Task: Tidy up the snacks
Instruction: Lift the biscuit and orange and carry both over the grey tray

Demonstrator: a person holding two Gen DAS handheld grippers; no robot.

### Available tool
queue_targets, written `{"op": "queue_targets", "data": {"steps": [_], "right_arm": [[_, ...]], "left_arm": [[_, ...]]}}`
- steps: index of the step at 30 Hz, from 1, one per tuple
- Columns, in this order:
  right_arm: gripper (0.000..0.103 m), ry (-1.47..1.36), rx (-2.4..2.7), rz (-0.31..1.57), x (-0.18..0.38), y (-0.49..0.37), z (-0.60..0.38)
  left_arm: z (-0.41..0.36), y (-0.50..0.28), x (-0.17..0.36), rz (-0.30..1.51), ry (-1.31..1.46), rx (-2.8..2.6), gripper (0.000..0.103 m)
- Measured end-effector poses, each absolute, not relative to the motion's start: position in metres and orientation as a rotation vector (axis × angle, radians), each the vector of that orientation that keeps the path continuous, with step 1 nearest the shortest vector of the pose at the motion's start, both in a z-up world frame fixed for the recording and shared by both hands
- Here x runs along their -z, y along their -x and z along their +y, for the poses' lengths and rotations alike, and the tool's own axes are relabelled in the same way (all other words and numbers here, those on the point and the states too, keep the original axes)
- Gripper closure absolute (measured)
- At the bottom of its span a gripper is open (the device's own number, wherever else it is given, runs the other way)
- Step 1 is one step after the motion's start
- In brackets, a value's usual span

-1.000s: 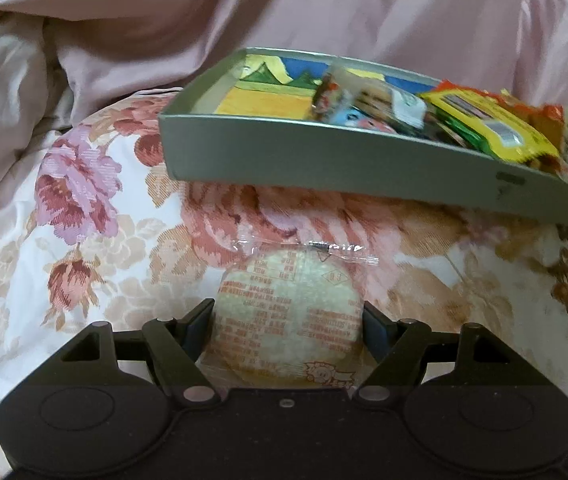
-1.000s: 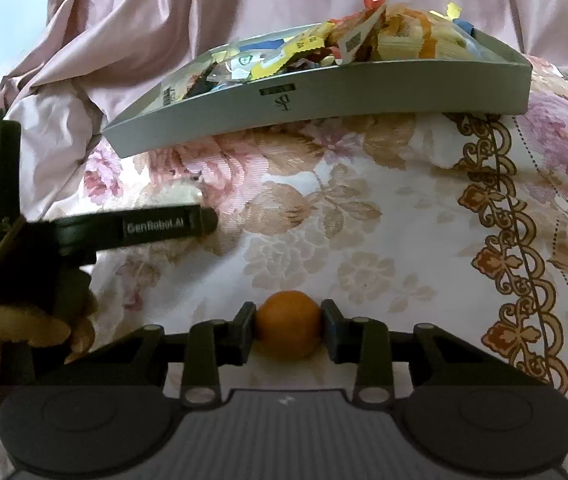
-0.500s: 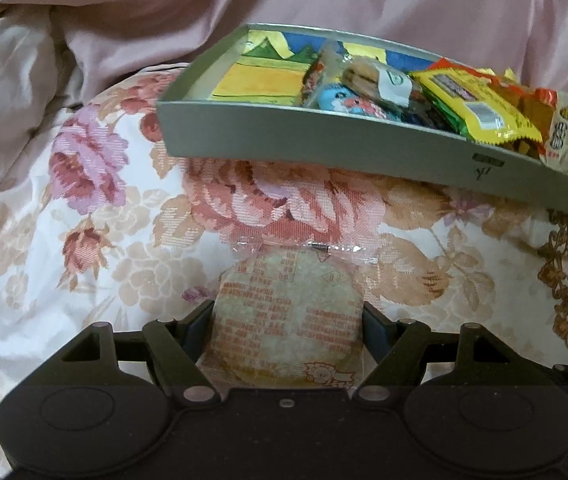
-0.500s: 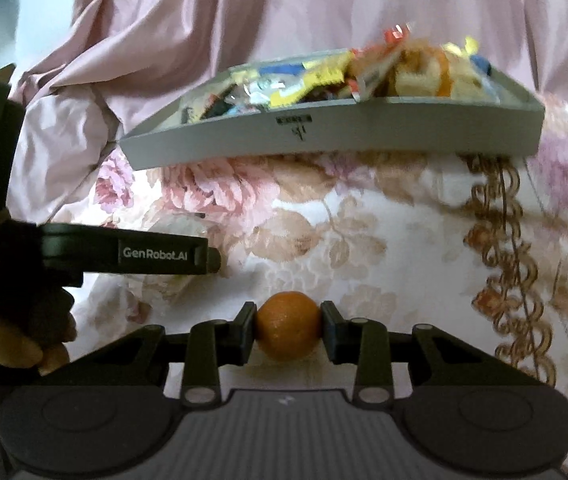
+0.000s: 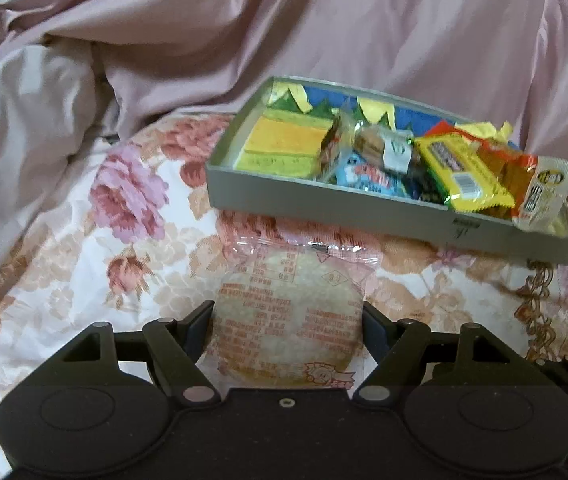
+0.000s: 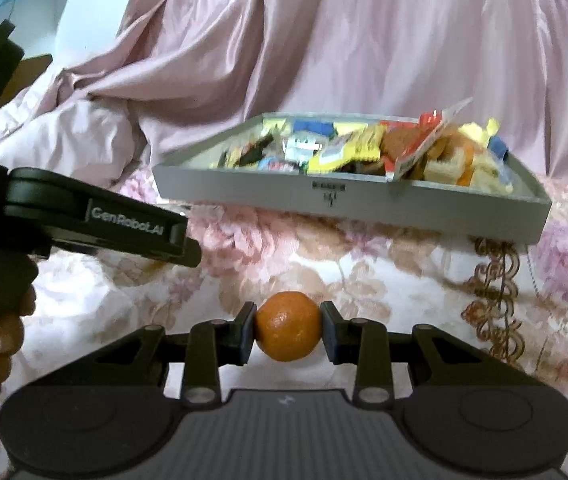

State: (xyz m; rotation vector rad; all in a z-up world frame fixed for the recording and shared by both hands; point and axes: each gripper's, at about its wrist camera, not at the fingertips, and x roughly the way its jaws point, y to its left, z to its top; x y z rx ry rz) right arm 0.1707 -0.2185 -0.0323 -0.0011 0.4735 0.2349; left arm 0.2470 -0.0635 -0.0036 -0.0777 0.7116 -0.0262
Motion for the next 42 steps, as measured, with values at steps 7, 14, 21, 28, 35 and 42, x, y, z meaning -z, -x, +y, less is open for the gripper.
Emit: {"op": "queue_targets", "data": {"steps": [7, 14, 21, 28, 35, 42], "right_arm": [[0.065, 0.045, -0.226, 0.377, 0.022, -0.16, -0.219], [0.065, 0.082, -0.217, 0.27, 0.013, -0.155, -0.215], [0.065, 0.122, -0.198, 0.175, 0.011, -0.164, -0.212], [0.065, 0.161, -0.193, 0.051, 0.0, -0.178, -0.209], [0.065, 0.158, -0.191, 0.0, -0.005, -0.205, -0.207], [0.065, 0.167, -0.19, -0.049, -0.004, -0.23, -0.201]], "left_arm": [[-0.065, -0.236, -0.019, 0.628, 0.088, 0.025, 0.027], [-0.07, -0.23, -0.044, 0.556, 0.064, 0.039, 0.027], [-0.071, -0.238, -0.058, 0.532, 0.06, 0.013, 0.027], [-0.066, -0.259, -0.07, 0.492, 0.062, -0.022, 0.027], [-0.066, -0.287, -0.078, 0.46, 0.05, -0.072, 0.027], [-0.06, -0.317, -0.074, 0.443, 0.061, -0.117, 0.027]]}}
